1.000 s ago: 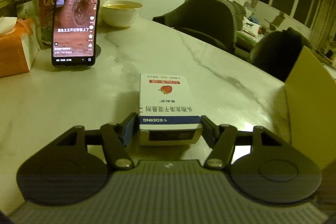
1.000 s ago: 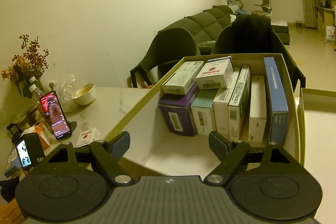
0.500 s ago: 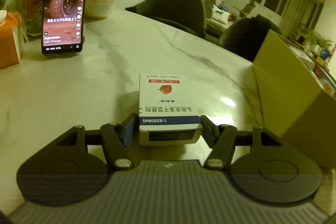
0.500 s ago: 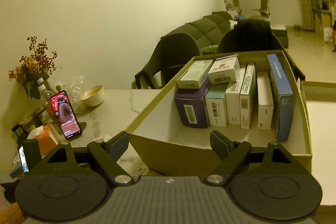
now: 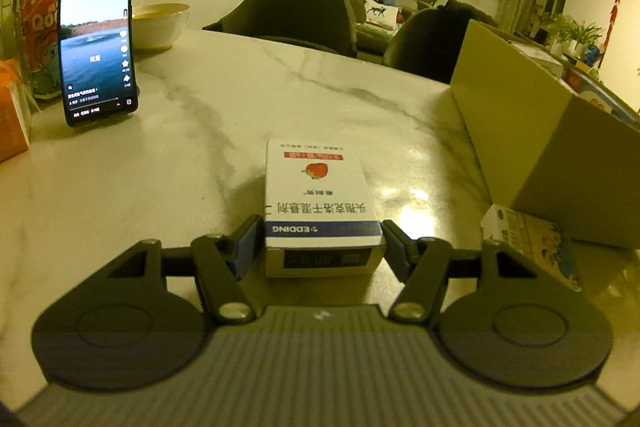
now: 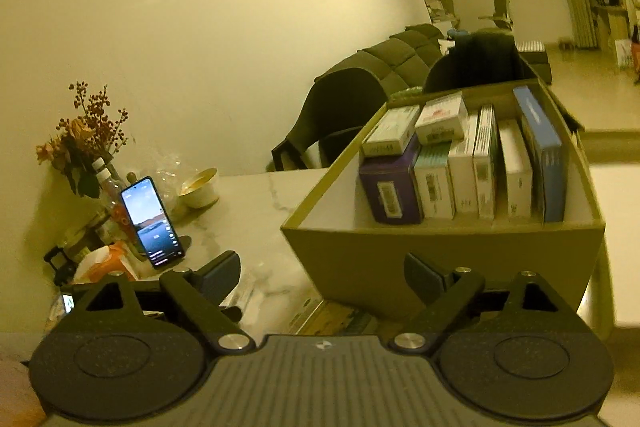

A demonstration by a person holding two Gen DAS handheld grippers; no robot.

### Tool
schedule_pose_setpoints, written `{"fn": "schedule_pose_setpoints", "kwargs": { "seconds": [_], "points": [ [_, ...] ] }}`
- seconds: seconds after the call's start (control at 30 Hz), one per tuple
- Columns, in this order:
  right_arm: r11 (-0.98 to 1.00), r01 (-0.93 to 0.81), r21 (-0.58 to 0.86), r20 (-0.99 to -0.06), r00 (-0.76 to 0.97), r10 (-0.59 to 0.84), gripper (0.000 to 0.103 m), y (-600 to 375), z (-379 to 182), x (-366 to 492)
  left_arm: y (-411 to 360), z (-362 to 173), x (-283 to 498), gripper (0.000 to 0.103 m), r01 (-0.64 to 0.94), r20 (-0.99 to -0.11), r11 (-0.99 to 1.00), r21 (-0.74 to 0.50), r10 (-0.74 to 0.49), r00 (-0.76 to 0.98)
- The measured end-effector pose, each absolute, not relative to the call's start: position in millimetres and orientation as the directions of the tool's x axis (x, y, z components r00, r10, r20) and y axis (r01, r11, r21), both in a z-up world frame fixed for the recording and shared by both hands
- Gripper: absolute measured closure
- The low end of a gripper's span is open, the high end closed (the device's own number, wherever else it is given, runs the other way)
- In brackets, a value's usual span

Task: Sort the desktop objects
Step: 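Lift the EDDING box with the left gripper toward the right tool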

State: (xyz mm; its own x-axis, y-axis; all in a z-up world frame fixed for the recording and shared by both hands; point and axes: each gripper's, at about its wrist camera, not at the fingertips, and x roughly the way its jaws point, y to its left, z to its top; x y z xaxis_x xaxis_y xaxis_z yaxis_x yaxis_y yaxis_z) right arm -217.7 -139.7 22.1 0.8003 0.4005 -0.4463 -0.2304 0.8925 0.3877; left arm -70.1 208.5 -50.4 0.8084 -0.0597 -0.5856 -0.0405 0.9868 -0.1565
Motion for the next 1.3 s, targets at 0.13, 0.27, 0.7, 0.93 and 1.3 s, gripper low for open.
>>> {"fn": "schedule_pose_setpoints", "kwargs": {
  "seconds": [0.13, 0.27, 0.7, 0.93, 1.3],
  "points": [
    [0.865, -0.215, 0.453, -0.453, 0.780, 0.432, 0.012, -137.5, 7.9, -224.4, 212.7, -50.9, -75.6, 0.041, -0.036, -0.573, 0.980, -0.197, -0.085, 0.815],
    [0.810, -0.188, 0.556, -0.443, 0.758, 0.479, 0.011, -138.9, -8.1, -228.2, 216.4, -50.7, -83.0, 0.042, -0.030, -0.562, 0.969, -0.246, -0.118, 0.819],
    [0.680, -0.091, 0.727, -0.462, 0.669, 0.583, 0.010, -125.6, -46.9, -220.9, 222.0, -50.9, -107.3, 0.041, 0.006, -0.549, 0.917, -0.399, -0.244, 0.799],
    [0.666, -0.101, 0.739, -0.476, 0.621, 0.622, 0.008, -107.9, -53.3, -216.5, 221.6, -52.5, -117.7, 0.041, 0.035, -0.545, 0.888, -0.459, -0.312, 0.778],
    [0.643, -0.087, 0.761, -0.496, 0.560, 0.664, 0.008, -95.3, -64.8, -210.8, 214.7, -58.0, -131.5, 0.041, 0.091, -0.535, 0.836, -0.541, -0.425, 0.730]
  ]
}}
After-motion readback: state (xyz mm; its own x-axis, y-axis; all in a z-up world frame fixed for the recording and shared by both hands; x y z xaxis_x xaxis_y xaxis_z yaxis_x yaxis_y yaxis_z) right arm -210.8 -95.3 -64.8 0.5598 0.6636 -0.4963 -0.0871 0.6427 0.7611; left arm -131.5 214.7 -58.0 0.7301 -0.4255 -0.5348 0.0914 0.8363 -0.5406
